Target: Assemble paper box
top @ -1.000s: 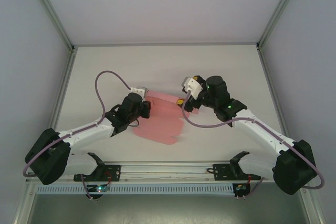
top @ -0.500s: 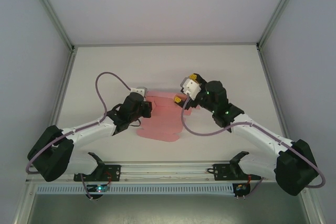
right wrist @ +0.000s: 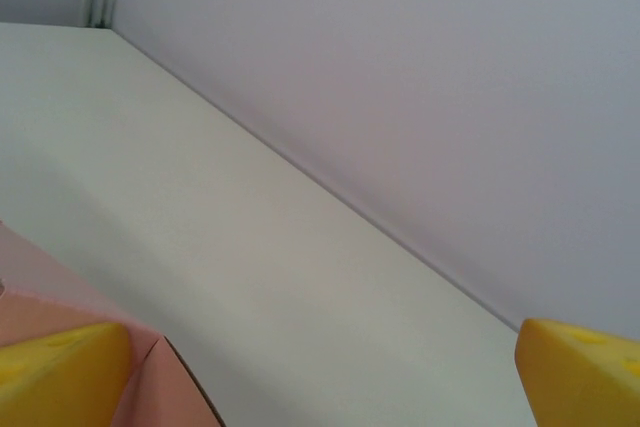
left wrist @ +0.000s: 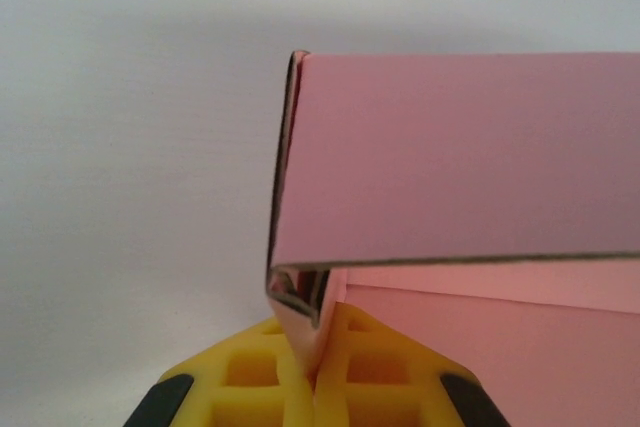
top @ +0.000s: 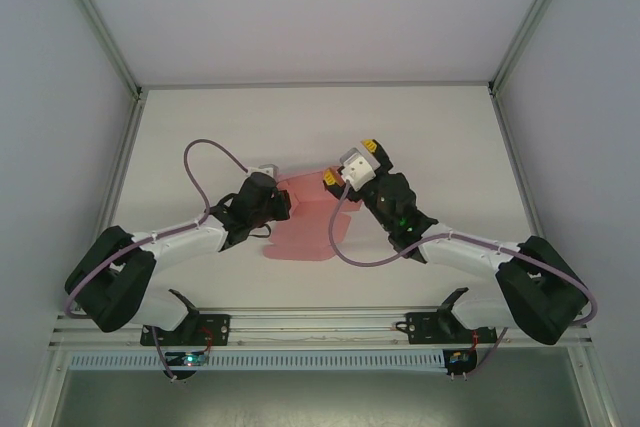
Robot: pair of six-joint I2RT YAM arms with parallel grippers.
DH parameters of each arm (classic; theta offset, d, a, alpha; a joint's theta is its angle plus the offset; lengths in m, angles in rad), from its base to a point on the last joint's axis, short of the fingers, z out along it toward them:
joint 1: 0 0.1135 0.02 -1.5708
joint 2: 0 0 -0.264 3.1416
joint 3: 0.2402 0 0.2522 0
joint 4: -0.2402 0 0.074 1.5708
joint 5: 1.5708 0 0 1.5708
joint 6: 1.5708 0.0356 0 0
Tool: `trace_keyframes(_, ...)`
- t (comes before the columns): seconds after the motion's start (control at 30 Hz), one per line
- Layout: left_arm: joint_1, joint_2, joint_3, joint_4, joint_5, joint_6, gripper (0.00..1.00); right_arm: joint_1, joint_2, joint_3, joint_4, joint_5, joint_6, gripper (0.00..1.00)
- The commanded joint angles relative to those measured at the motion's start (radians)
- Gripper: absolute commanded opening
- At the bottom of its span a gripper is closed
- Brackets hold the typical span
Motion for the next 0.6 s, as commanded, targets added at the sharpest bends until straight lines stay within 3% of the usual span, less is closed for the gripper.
trace_keyframes(0.0, -0.042, -0.05, 0.049, 0.139, 0.079, 0.024, 0.0, 0.036, -0.01, 0.054, 0.012, 0.033, 0.073, 0.98)
trace_keyframes(0.23, -0.019, -0.096, 0.016, 0.094, -0.062, 0.04, 0.0, 0.031, -0.219, 0.069, -0.347, 0.138, 0.26, 0.98)
trace_keyframes(0.37, 0.015, -0.126, -0.004, 0.096, -0.093, 0.039, 0.0, -0.017, -0.376, 0.059, -0.555, 0.022, 0.407, 0.98)
trace_keyframes(0.47, 0.029, -0.16, -0.022, 0.105, -0.103, 0.056, 0.0, -0.092, -0.462, 0.011, -0.635, -0.169, 0.465, 0.98)
trace_keyframes(0.57, 0.034, -0.199, -0.036, 0.099, -0.118, 0.084, 0.0, -0.162, -0.523, -0.044, -0.675, -0.232, 0.514, 0.98)
